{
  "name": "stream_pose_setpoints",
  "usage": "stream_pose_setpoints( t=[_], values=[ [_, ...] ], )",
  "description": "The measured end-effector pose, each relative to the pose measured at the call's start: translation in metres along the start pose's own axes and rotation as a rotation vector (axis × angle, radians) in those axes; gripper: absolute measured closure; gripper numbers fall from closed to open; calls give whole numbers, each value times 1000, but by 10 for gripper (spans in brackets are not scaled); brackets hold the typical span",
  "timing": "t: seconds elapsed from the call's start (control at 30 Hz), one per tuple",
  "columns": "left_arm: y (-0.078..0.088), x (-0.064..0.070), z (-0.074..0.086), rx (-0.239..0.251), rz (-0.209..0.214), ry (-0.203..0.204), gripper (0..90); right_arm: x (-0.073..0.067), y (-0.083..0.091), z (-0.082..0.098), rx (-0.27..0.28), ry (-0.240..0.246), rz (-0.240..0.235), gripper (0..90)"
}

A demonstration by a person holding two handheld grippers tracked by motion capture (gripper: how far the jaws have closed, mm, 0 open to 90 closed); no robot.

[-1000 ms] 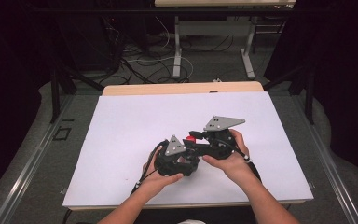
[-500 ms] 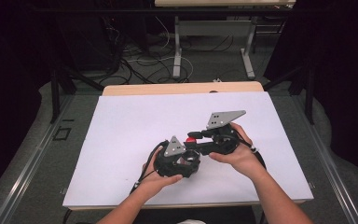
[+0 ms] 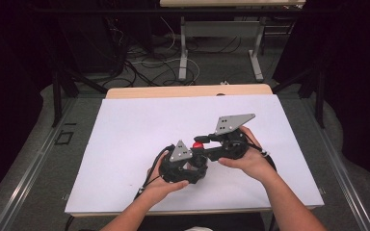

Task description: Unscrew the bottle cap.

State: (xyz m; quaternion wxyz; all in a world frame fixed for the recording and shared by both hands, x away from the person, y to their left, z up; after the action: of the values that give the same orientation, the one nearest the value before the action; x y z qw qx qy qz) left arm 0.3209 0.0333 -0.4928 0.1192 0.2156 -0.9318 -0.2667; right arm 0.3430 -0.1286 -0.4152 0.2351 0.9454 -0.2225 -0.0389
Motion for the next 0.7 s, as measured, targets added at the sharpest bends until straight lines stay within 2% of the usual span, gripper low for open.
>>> stream_pose_setpoints(
  t=[0.1,0.17,0.23,0.3,0.33,0.4,0.43,0.47,0.5,0.6,0.7],
  values=[
    [2,-4,0,3,-14,-5,303,-4,-1,0,22,-21,33,519],
    [2,-5,1,4,-17,-2,303,-6,-1,0,27,-49,55,517],
    [5,-8,1,4,-32,5,303,-9,0,0,17,-54,101,517],
    [5,-10,1,7,-39,18,303,-12,1,0,42,-80,133,515],
    [6,-10,1,7,-45,21,303,-15,1,0,49,-112,146,514],
    [6,-10,1,5,-49,21,303,-17,3,1,57,-134,210,514],
    [6,-11,1,2,-52,19,303,-17,3,1,57,-134,210,514],
    [5,-11,2,-3,-50,24,302,-21,4,2,52,-148,243,514],
    [4,-10,2,7,-55,28,302,-22,3,2,62,-157,254,515],
    [3,-11,2,-13,-49,24,302,-24,-3,1,57,-159,283,528],
    [1,-10,3,-2,-52,27,302,-26,-8,1,36,-169,285,560]
  ],
)
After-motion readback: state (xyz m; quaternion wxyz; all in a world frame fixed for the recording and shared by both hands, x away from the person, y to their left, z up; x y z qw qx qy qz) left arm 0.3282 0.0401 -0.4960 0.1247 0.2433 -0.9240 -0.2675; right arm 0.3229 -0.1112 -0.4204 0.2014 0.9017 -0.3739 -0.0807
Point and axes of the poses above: each handheld gripper's, and its own axes: y roughly backward along the jaws, z roughly out of its underside, x roughly to its right, the point moved 2 cm from there along -y, roughly forward along the jaws, and after that the axes turned 6 degrees about z, right-handed, at the moved point
